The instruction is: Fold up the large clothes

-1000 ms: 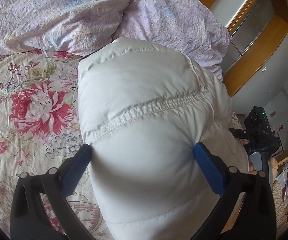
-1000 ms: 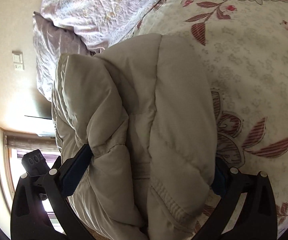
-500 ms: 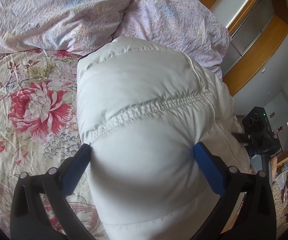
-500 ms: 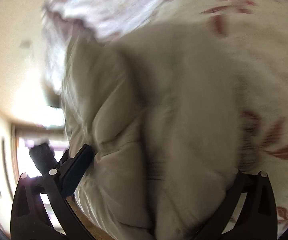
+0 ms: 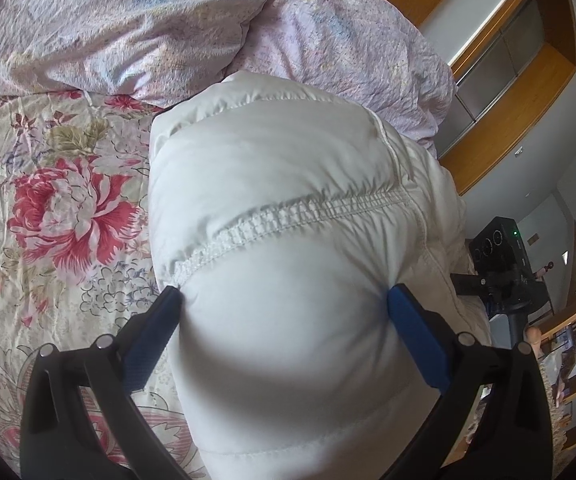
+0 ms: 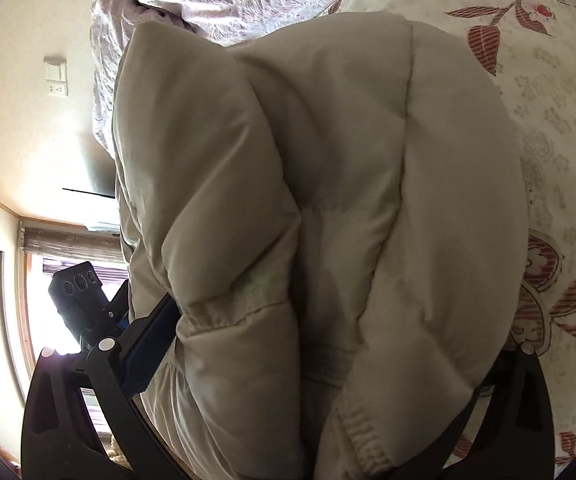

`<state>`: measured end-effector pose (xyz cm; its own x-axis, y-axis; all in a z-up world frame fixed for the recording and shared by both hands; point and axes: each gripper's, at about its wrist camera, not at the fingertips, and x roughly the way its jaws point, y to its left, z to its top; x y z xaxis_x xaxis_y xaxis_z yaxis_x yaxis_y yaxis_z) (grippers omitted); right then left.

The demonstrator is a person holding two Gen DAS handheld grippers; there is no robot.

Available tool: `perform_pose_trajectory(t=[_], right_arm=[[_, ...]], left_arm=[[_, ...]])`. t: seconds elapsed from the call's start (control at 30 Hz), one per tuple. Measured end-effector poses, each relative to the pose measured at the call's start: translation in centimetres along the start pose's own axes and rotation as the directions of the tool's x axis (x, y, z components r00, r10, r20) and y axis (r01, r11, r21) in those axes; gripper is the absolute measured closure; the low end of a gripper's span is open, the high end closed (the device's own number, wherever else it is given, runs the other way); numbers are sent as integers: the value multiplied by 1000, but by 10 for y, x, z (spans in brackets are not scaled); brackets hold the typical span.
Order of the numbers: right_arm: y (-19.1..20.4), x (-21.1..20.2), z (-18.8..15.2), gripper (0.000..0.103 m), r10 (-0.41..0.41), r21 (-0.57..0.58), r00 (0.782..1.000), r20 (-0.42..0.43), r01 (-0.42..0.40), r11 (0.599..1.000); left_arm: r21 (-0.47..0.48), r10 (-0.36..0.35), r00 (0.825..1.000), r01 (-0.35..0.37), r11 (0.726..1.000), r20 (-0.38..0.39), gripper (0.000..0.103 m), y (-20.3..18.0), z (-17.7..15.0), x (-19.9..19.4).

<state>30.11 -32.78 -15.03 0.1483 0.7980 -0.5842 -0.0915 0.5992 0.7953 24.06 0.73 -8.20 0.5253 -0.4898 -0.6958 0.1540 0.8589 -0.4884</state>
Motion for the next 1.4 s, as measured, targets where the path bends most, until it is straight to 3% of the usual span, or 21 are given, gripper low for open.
perform_pose_trajectory(t=[0.17,0.33,0.5,0.7,0.97,1.17,1.4], right_arm=[[3,-2,1,1,14,-1,1000,1,-14,1000],[-12,-9,6,1,17,7,1000,3,-17,1000],[-14,-6,5,1,15,-7,1000,-3,-15,1000],[-7,0,6,1,12,1,1000,6,-12,1000],[-4,1,1,1,13,-3,1000,15,-13,1000],[4,5,-3,1,49,-30,999,18,-49,998],[41,17,5,3,109,-117,993,35,-105,988]], left_arm=[[-27,-59,998,59,998,-22,2,9,-1,-2],[-53,-62,998,62,997,-11,2,7,-3,0],[-55,-97,994,93,994,-59,10,18,-1,-7],[-111,-111,991,102,989,-76,2,23,-6,2],[-146,-123,989,111,983,-76,2,23,-7,6],[-161,-171,985,164,973,-33,20,29,-3,-11],[-131,-142,989,146,981,34,26,35,13,-34]])
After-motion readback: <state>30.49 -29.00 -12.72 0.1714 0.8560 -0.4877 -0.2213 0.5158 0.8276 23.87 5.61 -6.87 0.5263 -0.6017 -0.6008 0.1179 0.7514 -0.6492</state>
